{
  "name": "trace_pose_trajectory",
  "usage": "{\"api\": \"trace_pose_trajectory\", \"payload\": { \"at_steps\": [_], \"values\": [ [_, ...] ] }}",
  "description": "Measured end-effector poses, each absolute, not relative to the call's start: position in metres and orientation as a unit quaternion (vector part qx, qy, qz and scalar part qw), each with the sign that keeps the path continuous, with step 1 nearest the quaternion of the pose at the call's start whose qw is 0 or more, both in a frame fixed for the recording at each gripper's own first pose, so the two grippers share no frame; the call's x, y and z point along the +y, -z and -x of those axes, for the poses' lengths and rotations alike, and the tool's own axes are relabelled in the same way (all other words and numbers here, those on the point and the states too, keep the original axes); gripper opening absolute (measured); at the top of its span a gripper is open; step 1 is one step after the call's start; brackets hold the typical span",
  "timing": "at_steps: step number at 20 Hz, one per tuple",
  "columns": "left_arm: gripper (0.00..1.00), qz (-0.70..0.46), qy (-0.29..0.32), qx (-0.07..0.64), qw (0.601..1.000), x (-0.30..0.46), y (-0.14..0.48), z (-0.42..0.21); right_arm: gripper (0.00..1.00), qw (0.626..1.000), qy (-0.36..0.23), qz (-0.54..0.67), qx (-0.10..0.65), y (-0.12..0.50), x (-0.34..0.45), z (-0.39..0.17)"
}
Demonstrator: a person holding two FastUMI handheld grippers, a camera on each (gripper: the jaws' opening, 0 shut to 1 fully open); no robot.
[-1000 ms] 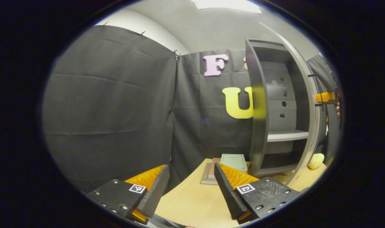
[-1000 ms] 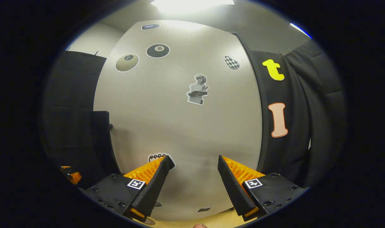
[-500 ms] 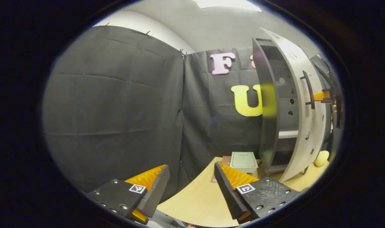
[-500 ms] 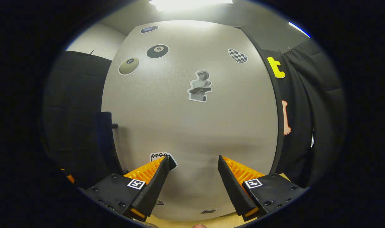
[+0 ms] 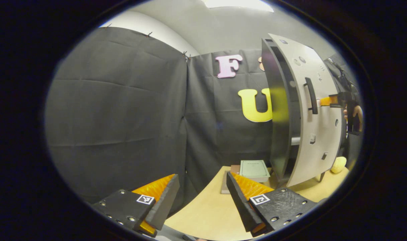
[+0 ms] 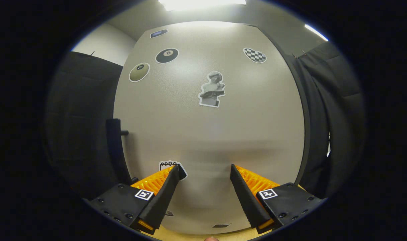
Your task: Open the cabinet door with the right hand, grasp the bottle in the cabinet with the left hand and place it on the coaster, then close the cabinet door with the right hand.
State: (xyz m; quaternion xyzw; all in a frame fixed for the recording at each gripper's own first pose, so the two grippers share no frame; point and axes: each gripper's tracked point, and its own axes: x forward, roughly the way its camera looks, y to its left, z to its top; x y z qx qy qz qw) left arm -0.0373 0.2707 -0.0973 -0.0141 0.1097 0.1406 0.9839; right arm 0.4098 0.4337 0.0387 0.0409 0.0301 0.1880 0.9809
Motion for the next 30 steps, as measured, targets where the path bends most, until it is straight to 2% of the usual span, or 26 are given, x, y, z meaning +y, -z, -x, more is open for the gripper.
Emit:
{"api": "trace_pose_trajectory", "payload": {
  "at_steps": [6, 11, 17, 21, 27, 28, 30],
  "values": [
    [0.85, 0.009, -0.114, 0.104, 0.988, 0.265, 0.093, 0.029, 0.98, 0.986, -0.164, -0.034, 0.025, -0.04, 0.436, -0.406],
    [0.85, 0.006, -0.102, 0.091, 0.991, 0.239, 0.074, 0.027, 0.98, 0.984, -0.172, -0.055, 0.007, -0.062, 0.416, -0.379],
    [0.88, -0.002, -0.058, 0.068, 0.996, 0.166, 0.038, 0.019, 0.98, 0.985, -0.169, -0.033, -0.005, -0.074, 0.333, -0.316],
    [0.85, -0.003, -0.034, 0.054, 0.998, 0.115, 0.016, 0.023, 0.98, 0.987, -0.156, -0.027, -0.008, -0.074, 0.271, -0.277],
    [0.85, -0.005, -0.01, 0.04, 0.999, 0.054, -0.019, 0.048, 0.98, 0.992, -0.121, -0.031, -0.006, -0.064, 0.177, -0.231],
    [0.89, -0.007, -0.007, 0.038, 0.999, 0.044, -0.024, 0.052, 0.98, 0.993, -0.117, -0.031, -0.007, -0.061, 0.163, -0.223],
    [0.86, -0.009, -0.004, 0.033, 0.999, 0.029, -0.033, 0.063, 0.98, 0.993, -0.11, -0.028, -0.007, -0.055, 0.141, -0.212]
  ]
}}
